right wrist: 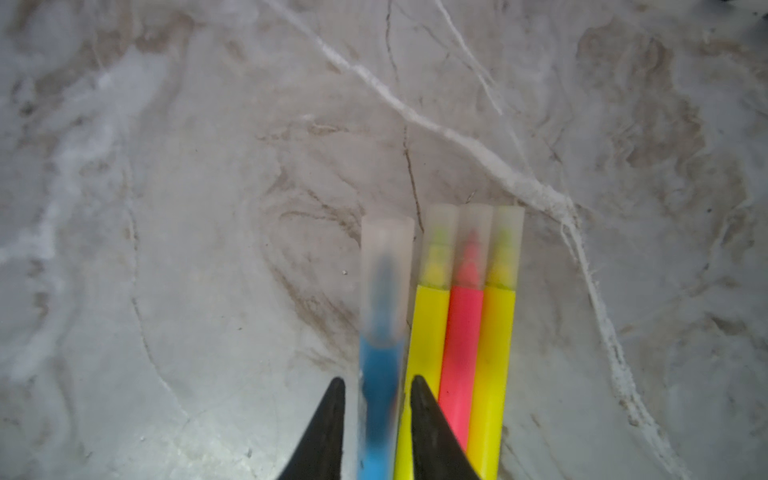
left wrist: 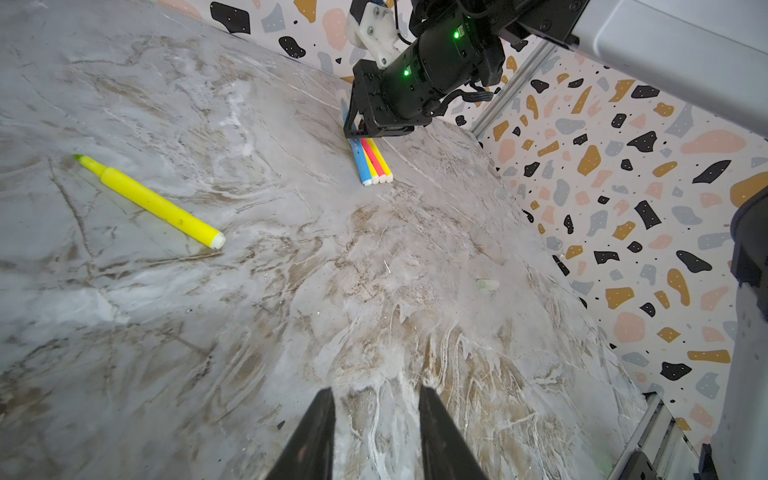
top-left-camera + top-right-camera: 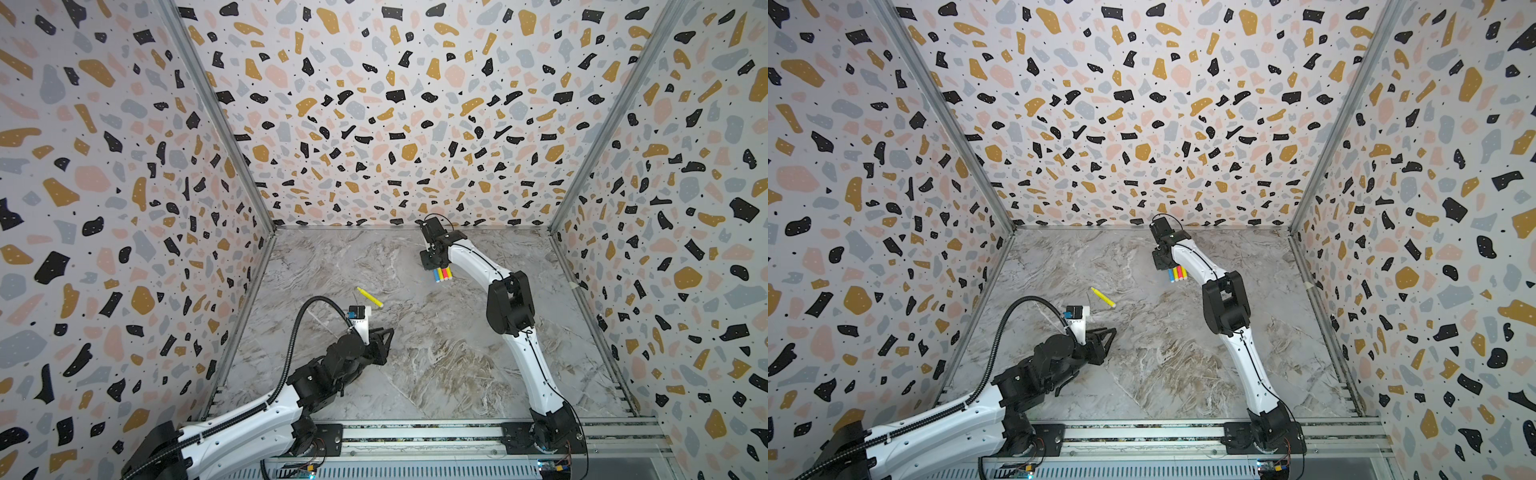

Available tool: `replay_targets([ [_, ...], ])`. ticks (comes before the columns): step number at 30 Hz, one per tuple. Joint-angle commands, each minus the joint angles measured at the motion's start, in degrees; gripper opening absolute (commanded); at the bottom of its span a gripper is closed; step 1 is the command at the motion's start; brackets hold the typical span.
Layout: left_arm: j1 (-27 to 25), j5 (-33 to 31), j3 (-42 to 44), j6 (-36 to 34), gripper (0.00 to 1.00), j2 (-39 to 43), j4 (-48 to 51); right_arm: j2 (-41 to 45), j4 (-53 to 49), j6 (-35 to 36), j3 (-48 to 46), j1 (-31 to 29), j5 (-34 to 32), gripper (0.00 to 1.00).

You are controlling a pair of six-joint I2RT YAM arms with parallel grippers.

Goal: Insert the pens into the pen caps
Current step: 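Lower the capped blue marker beside the highlighters and open the right gripper, then grasp the loose yellow highlighter with the left gripper while the right withdraws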

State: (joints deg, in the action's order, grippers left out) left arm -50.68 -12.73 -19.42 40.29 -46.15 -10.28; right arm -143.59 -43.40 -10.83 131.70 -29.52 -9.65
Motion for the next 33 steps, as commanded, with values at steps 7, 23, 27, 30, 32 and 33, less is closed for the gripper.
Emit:
replay_targets([
  [7,0.4,-0.6,-0.7,-0.2,0.34,-0.1,-1.0,5.6,0.4,0.0,-1.1,-1.5,-0.9,0.34],
  [23,4.8,-0.5,-4.5,0.2,0.43,-2.2,6.2,24.4,10.3,-2.2,-21.6,-4.4,3.7,0.35],
  [27,8.8,0.0,-8.2,0.3,0.46,-6.8,8.8,33.2,14.7,-3.0,-32.0,-4.5,5.1,0.37],
  [30,11.3,-1.6,-11.7,1.5,0.46,-11.6,10.3,38.8,16.6,-3.7,-38.4,-4.4,5.3,0.37],
  [32,12.9,-3.2,-14.6,3.7,0.46,-15.7,12.0,42.4,17.9,-4.2,-42.6,-4.4,5.6,0.37],
  [33,13.6,-3.8,-16.5,4.5,0.46,-18.4,13.4,44.0,18.5,-4.6,-44.6,-4.4,5.6,0.37],
])
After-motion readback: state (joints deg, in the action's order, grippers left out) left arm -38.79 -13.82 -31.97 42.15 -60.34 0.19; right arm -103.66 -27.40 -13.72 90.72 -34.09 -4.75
